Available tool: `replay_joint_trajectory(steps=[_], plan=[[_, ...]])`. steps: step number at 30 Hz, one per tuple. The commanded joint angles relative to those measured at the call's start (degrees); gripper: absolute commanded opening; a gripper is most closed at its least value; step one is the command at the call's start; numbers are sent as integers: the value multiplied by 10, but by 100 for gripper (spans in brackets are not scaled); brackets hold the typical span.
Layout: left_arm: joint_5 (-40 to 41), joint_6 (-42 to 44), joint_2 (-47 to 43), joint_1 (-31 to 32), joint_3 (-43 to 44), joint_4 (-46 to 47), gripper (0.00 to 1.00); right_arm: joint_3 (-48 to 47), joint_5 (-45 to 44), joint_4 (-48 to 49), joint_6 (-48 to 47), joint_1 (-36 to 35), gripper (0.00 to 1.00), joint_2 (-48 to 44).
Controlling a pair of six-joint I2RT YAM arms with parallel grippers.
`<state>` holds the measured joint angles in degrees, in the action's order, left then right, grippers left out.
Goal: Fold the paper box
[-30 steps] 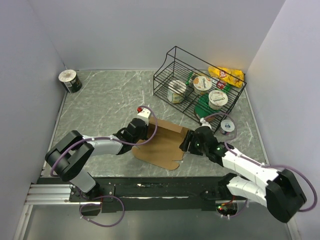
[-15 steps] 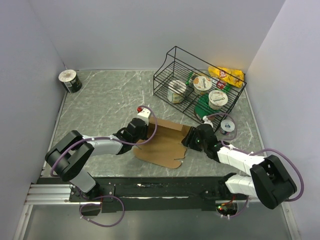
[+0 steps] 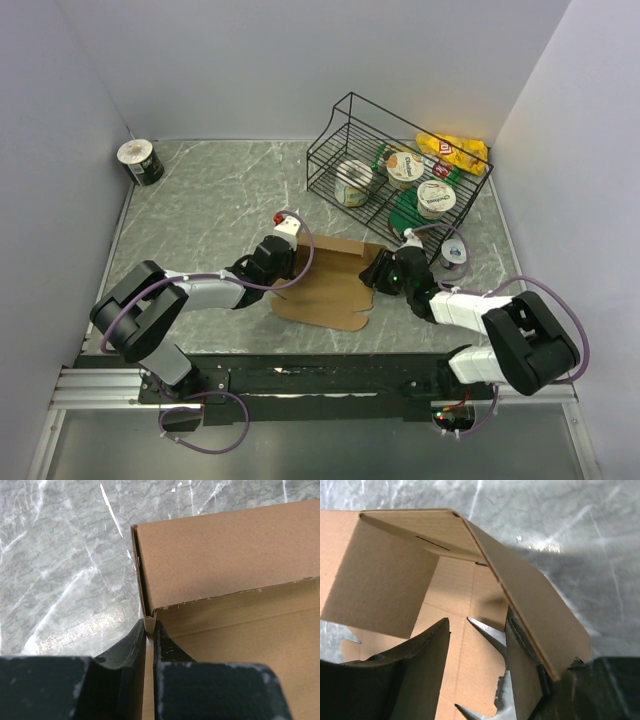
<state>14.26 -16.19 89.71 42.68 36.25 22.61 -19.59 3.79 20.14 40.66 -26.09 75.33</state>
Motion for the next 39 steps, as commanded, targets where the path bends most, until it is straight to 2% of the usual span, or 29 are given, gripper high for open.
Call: replay_joint_trajectory(steps=[1,8,15,23,28,39], plan=[[-25,-3,-3,0,5,11,11,-7,24,60,-19,2,54,26],[-27,-3,-2,1,6,11,11,-6,10,96,-46,-4,50,31],[-36,-3,6,1,8,12,11,-11,-50,115,-105,-46,49,4],[-42,-3,9,1,10,13,11,-29,-71,147,-150,-72,46,30],[-46,-3,14,1,14,13,11,-44,-79,149,-168,-92,43,50],[-39,-3,20,1,19,6,11,-70,-95,120,-173,-108,42,69]])
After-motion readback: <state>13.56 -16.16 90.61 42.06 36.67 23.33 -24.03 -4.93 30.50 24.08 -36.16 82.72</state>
